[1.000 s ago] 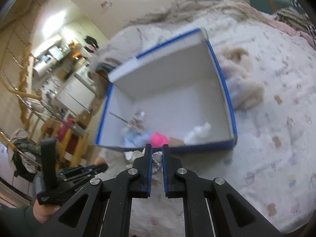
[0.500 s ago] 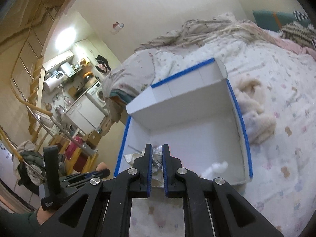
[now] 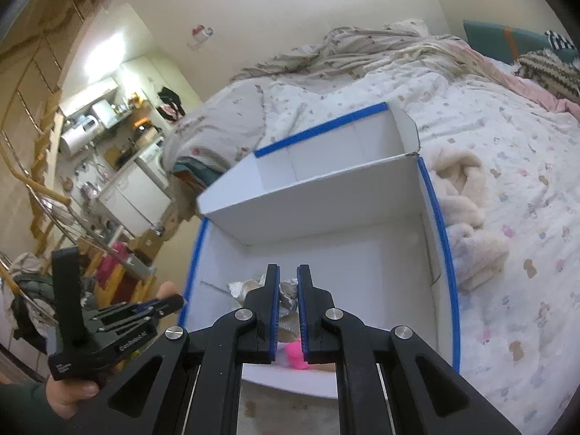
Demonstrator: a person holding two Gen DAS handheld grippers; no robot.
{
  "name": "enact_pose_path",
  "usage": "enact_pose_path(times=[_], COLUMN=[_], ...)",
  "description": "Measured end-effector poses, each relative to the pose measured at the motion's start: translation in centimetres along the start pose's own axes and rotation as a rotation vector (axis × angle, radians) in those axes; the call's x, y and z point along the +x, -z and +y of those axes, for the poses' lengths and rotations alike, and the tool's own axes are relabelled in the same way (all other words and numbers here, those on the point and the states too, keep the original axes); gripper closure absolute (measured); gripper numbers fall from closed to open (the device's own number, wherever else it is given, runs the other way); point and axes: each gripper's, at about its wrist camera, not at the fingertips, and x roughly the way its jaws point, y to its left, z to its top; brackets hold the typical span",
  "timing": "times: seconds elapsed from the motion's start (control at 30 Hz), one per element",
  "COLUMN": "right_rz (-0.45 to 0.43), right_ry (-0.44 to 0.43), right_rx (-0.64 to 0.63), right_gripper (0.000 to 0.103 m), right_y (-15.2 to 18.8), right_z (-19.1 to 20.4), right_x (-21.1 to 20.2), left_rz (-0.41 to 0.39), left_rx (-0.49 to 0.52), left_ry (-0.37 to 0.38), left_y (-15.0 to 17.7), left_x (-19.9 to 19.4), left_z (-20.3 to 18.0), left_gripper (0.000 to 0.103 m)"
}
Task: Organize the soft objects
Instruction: 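Lift the orange cylinder and lace flower over the box with both tools, then open both tools to drop the orange cylinder and lace flower into the box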
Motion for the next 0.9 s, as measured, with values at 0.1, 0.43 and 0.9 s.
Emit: enact_pose_path(times=[0.1,0.43,0.9], right_rz=[0.024,0.191,0.319], right_ry=[0.032,0.110,0.144], right_rx=[0.001,0.034,0.016], right_gripper=[0.092,0.092,0.092], right_y=[-0.3,1.9,4.2], right_z=[-0.7,-1.5,-1.9], right_x=[1.2,5.9,8.3], left_rz=[0.012,0.022,0.047], left_rx=[0.010,0.033,0.043], left_ry=[0.008,0.052,0.074], left_y=[-0.5,0.3,0.0], left_x=[1.4,5.6,7.3], left_z=[-0.5,-2.2,-3.8], left_gripper=[0.096,0.096,0.095])
